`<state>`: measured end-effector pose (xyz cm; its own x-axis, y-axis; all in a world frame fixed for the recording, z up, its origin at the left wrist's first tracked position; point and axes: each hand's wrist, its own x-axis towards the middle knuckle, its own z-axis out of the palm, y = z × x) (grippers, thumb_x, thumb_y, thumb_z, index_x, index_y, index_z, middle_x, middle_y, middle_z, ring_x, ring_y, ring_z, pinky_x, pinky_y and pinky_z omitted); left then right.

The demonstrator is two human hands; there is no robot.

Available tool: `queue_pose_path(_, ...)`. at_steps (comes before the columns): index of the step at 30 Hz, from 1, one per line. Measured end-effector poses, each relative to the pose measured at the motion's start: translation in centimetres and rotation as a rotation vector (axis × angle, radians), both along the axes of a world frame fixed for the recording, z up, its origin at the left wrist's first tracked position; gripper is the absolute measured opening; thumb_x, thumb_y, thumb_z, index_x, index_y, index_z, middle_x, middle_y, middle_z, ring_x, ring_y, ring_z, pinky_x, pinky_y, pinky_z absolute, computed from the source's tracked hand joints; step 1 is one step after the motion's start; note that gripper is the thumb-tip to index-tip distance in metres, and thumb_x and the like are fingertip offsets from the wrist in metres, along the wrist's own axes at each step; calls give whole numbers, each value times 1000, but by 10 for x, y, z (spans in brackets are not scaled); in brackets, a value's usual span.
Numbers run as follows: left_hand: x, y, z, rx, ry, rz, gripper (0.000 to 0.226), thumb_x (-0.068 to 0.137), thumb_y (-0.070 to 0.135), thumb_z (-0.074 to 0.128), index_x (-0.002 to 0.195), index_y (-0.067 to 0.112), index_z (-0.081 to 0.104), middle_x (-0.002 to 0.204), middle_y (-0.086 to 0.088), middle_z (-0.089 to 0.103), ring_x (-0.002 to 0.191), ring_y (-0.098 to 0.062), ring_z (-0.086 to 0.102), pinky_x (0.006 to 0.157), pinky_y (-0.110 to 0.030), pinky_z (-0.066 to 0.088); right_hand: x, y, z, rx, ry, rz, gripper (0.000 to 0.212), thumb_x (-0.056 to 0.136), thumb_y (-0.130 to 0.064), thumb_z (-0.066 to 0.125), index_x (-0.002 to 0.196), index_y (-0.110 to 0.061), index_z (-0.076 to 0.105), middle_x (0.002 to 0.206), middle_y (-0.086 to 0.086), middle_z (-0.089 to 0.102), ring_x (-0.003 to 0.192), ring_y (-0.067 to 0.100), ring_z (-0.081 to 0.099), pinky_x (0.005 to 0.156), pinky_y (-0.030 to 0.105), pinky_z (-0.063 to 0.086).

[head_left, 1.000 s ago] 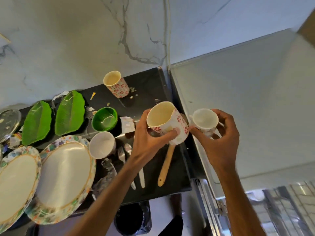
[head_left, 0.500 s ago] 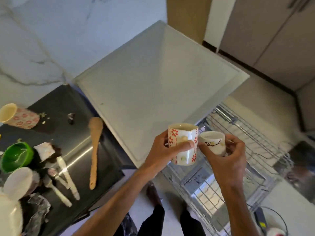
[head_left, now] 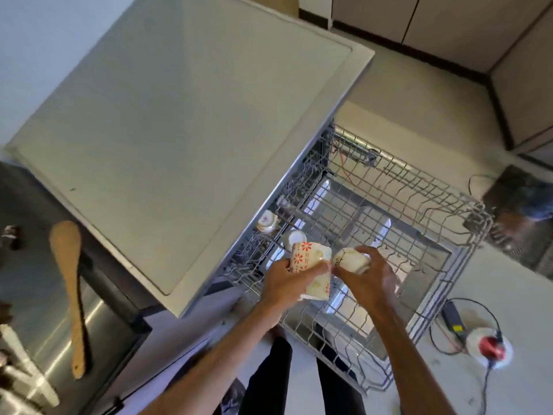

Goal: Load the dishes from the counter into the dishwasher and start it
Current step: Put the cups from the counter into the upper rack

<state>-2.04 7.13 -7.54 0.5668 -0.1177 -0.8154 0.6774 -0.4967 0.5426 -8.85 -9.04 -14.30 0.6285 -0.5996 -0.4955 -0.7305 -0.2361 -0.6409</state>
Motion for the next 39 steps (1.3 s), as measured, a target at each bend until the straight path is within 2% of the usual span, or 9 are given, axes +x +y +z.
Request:
queue_pose_path(4, 3, 27, -24, 118, 4, 86, 48, 65, 54, 87, 98, 23, 71, 87, 4, 77, 76, -10, 75, 65, -32, 62, 13, 23, -38, 35, 61, 162, 73, 65, -29, 90, 129, -25, 56, 124, 14, 51, 99, 27, 58, 76, 32, 51)
queue_pose_path(7, 8, 43, -35, 164, -1, 131, 54, 61, 56, 88, 98, 19, 72, 87, 1, 77, 77, -13, 75, 67, -40, 64, 24, 42, -51, 5, 71, 318, 75, 69, -21, 83, 134, -20, 45, 128, 16, 39, 112, 39, 53, 87, 45, 56)
queue_pose_path(11, 16, 53, -41, 174, -19, 134, 70, 50, 65, 84, 101, 19, 71, 91, 0, 76, 78, -13, 75, 66, -36, 64, 35, 56, -62, -85, 107, 429, 80, 69, -16, 81, 138, -13, 40, 131, 16, 37, 118, 41, 49, 86, 44, 54)
queue_pose_path(18, 23, 59, -45, 185, -70, 76, 56, 65, 55, 86, 103, 17, 70, 88, 4, 74, 70, -4, 72, 54, -22, 57, 48, 62, -82, -296, 192, 543, 79, 79, -27, 82, 140, -8, 35, 139, 18, 37, 126, 37, 44, 87, 43, 53)
queue_pose_path(22, 25, 63, -49, 200, -96, 45, 54, 66, 54, 86, 102, 17, 71, 87, 6, 73, 71, -4, 71, 55, -21, 57, 51, 68, -89, -359, 203, 559, 80, 75, -29, 86, 136, -9, 39, 138, 19, 32, 123, 35, 43, 81, 39, 57)
queue_pose_path(31, 24, 70, -53, 178, -109, 16, 74, 50, 69, 80, 103, 19, 71, 92, 4, 74, 76, -6, 72, 59, -22, 60, 46, 69, -97, -377, 173, 536, 98, 70, -35, 90, 142, -3, 31, 136, 20, 36, 124, 35, 41, 94, 42, 54)
queue_pose_path(34, 24, 69, -55, 146, -111, 13, 61, 57, 62, 84, 100, 20, 71, 90, 5, 75, 75, -4, 72, 60, -23, 60, 39, 65, -95, -308, 74, 482, 96, 67, -27, 93, 139, -5, 34, 133, 19, 39, 121, 35, 44, 92, 45, 54)
queue_pose_path(36, 25, 64, -56, 123, -105, 21, 57, 61, 61, 85, 100, 21, 71, 89, 6, 75, 75, -4, 72, 62, -24, 61, 38, 63, -87, -239, -7, 376, 86, 70, -24, 91, 138, -6, 40, 133, 19, 42, 120, 34, 48, 86, 45, 55)
queue_pose_path(39, 26, 52, -58, 86, -122, 38, 69, 56, 72, 79, 104, 23, 69, 92, 6, 75, 79, -6, 73, 65, -27, 62, 43, 56, -58, 22, -142, 103, 37, 88, -28, 77, 117, -9, 64, 115, 8, 65, 100, 22, 65, 81, 36, 57)
